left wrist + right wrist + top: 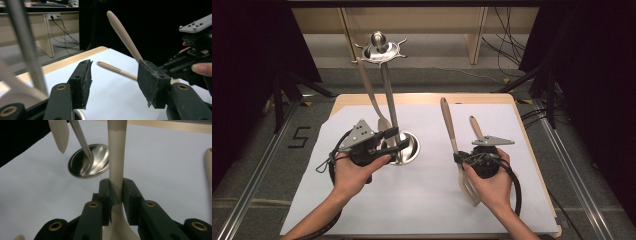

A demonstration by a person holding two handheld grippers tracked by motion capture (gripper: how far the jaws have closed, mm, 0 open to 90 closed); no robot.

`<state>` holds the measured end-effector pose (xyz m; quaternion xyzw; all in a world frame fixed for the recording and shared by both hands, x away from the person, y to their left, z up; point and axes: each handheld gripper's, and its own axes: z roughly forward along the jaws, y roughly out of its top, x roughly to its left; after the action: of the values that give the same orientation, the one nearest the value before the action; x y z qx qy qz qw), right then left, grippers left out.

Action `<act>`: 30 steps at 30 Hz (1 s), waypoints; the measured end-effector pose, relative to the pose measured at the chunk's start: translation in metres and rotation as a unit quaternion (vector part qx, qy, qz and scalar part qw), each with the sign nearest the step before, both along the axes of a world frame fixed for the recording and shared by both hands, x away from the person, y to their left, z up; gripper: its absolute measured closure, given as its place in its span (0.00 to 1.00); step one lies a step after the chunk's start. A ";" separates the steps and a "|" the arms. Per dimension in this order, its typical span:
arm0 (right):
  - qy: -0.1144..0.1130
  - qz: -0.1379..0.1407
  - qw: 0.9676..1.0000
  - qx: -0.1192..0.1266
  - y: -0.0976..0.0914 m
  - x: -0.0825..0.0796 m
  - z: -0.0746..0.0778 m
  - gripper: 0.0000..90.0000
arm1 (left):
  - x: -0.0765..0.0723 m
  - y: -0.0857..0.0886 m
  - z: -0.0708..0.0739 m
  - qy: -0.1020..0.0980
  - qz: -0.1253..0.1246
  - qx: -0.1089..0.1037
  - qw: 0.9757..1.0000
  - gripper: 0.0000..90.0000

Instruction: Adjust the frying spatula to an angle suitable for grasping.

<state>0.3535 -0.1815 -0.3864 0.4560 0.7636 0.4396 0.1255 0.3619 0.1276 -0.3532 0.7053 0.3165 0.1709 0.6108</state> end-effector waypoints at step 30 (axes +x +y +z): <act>-0.041 0.037 0.998 -0.014 0.019 -0.022 0.011 0.88 | 0.031 -0.062 0.004 0.033 -0.051 0.005 0.998 0.49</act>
<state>0.3312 -0.1625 -0.3758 0.4073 0.7804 0.4513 0.1464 0.3928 0.0652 -0.3491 0.7287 0.2993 0.1172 0.6047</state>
